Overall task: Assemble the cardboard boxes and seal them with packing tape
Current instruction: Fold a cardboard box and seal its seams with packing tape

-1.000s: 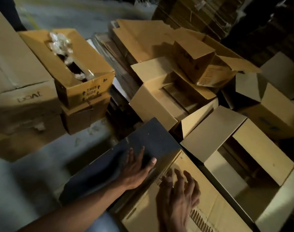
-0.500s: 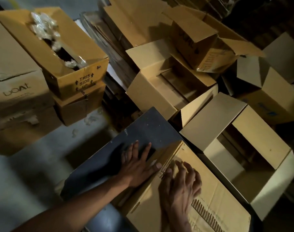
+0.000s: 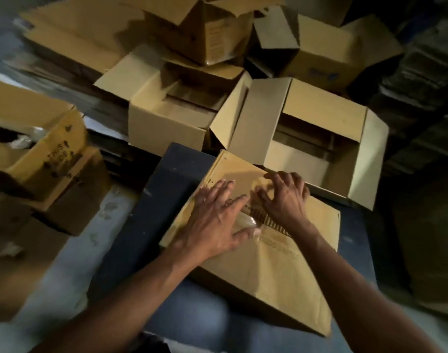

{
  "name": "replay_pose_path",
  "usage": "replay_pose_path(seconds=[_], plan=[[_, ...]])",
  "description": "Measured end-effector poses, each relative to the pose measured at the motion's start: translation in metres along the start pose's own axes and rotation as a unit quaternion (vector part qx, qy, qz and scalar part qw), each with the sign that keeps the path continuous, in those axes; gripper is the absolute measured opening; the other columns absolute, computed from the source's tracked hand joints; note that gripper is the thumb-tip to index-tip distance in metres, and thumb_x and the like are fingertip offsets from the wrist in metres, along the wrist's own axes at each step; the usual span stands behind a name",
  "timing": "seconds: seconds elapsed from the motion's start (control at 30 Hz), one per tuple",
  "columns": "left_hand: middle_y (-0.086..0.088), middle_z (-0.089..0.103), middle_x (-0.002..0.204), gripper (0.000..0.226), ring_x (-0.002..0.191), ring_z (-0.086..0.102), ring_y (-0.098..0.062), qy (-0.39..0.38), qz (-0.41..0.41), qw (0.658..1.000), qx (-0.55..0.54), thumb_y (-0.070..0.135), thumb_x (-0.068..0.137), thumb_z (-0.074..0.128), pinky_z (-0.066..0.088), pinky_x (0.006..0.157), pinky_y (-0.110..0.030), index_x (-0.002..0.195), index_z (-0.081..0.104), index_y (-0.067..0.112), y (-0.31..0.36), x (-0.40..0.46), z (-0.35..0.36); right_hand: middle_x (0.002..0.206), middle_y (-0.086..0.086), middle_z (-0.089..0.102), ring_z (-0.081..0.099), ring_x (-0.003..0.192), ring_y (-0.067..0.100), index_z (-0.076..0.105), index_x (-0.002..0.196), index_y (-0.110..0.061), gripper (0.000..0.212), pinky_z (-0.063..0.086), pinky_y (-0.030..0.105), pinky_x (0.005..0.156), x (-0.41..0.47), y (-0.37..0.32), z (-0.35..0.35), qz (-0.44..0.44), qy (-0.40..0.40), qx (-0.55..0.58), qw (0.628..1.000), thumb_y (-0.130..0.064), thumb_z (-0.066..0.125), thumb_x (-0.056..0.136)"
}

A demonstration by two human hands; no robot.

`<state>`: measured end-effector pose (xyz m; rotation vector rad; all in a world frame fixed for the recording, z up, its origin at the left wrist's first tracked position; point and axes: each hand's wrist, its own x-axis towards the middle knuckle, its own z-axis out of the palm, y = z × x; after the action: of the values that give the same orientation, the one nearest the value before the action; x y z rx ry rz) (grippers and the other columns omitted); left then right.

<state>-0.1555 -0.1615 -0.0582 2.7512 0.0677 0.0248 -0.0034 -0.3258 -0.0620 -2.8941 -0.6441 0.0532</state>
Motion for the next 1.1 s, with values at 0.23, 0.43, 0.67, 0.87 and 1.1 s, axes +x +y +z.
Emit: replay_pose_path(seconds=[0.23,0.43,0.67,0.87,1.1], plan=[[-0.011,0.009,0.172,0.074,0.160,-0.006,-0.028,0.032,-0.063,0.997,0.018,0.079,0.099,0.019,0.004,0.126,-0.055,0.157,0.036,0.036,0.123,-0.030,0.074,0.138,0.012,0.062,0.057,0.125,0.035,0.053,0.138,-0.031,0.088,0.049,0.054,0.103,-0.004,0.178,-0.039,0.094,-0.116,0.055,0.987,-0.093,0.035,0.079],[-0.006,-0.024,0.169,0.084,0.153,-0.033,-0.025,0.010,-0.167,0.986,0.021,0.087,0.089,-0.004,-0.010,0.125,-0.055,0.159,-0.011,0.042,0.171,-0.046,0.110,0.106,0.018,0.073,0.068,0.099,0.045,0.069,0.117,-0.027,0.050,0.058,0.050,0.081,-0.049,0.222,-0.024,0.105,-0.020,0.111,0.988,-0.068,0.049,0.096],[-0.014,-0.001,0.173,0.098,0.159,-0.011,-0.026,0.050,-0.157,0.985,0.044,0.084,0.089,0.008,0.003,0.126,-0.040,0.166,0.011,0.024,0.107,0.013,0.093,0.085,0.002,0.068,0.067,0.080,0.030,0.058,0.087,-0.025,0.071,0.057,0.042,0.071,-0.099,0.252,-0.012,0.142,-0.036,0.157,0.977,-0.092,0.036,0.081],[-0.003,-0.020,0.170,0.092,0.157,-0.022,-0.019,0.001,-0.086,0.996,0.031,0.090,0.088,0.004,0.000,0.129,-0.051,0.161,-0.013,0.036,0.164,0.018,0.093,0.068,-0.007,0.068,0.067,0.061,0.008,0.060,0.080,-0.034,0.065,0.058,0.042,0.059,-0.137,0.268,0.002,0.062,-0.045,0.280,0.957,-0.095,0.038,0.080],[-0.010,-0.033,0.165,0.098,0.154,-0.031,-0.028,-0.027,-0.043,0.989,0.137,0.089,0.089,-0.001,-0.015,0.125,-0.056,0.162,-0.020,0.026,0.218,0.027,0.135,0.154,0.010,0.048,0.048,0.138,0.032,0.029,0.159,-0.022,0.075,0.044,0.042,0.109,-0.165,0.363,0.074,0.166,-0.186,0.122,0.961,-0.046,0.062,0.097]])
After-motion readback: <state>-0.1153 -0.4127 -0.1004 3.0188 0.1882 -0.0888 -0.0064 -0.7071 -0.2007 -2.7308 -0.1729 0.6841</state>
